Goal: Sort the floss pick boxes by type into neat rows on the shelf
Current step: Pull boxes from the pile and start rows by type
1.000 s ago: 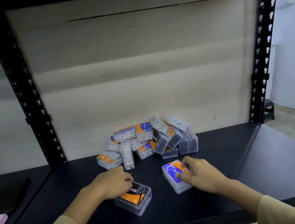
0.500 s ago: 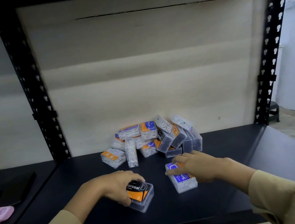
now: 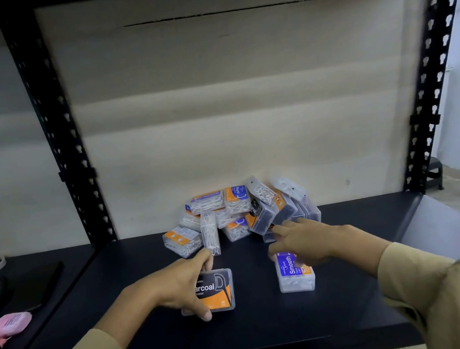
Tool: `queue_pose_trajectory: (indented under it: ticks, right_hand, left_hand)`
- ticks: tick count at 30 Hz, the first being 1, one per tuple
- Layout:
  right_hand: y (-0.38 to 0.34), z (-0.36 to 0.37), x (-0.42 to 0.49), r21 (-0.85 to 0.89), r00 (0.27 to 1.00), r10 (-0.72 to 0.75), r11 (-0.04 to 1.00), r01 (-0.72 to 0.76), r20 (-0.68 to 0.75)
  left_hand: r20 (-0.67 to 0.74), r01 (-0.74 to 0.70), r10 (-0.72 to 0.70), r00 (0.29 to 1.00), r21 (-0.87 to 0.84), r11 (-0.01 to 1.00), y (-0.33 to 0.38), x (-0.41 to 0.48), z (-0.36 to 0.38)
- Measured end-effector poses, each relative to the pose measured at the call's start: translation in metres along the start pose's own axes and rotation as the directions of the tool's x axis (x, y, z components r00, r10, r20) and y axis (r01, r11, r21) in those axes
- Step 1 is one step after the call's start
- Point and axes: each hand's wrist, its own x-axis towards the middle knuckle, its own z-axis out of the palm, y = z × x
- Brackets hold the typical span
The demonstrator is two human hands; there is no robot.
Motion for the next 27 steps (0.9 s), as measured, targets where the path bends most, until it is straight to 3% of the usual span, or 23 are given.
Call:
queue_pose_trajectory:
  ticks: [5,10,16,22,27]
  right_hand:
    - [0.018,0.015,-0.004,0.217,0.99,0.085,0.97,-0.108,0.113]
    - [0.022,0.021,-0.006,0.547,0.969,0.045,0.818,-0.176,0.244]
    - [0.022,0.017,-0.003,0.678,0.951,-0.005,0.703,-0.217,0.31]
    - [0.021,0.024,-0.007,0.662,0.986,0.051,0.736,-0.143,0.157]
    - [0.01,0.026,-0.015,0.644,0.971,0.226,0.755,-0.125,-0.076]
  left_hand:
    - [-0.096,-0.053,0.055,0.994,0.021,0.998,-0.008,-0.004,-0.003]
    - [-0.118,-0.05,0.064,0.991,0.112,0.992,-0.024,-0.012,-0.008]
    - [-0.135,-0.02,0.036,0.99,0.123,0.992,-0.036,-0.02,-0.01]
    - [-0.14,-0.035,0.052,0.989,0.115,0.993,-0.039,-0.018,-0.01]
    - [-0.133,-0.024,0.037,0.99,0.103,0.994,-0.038,-0.019,-0.011]
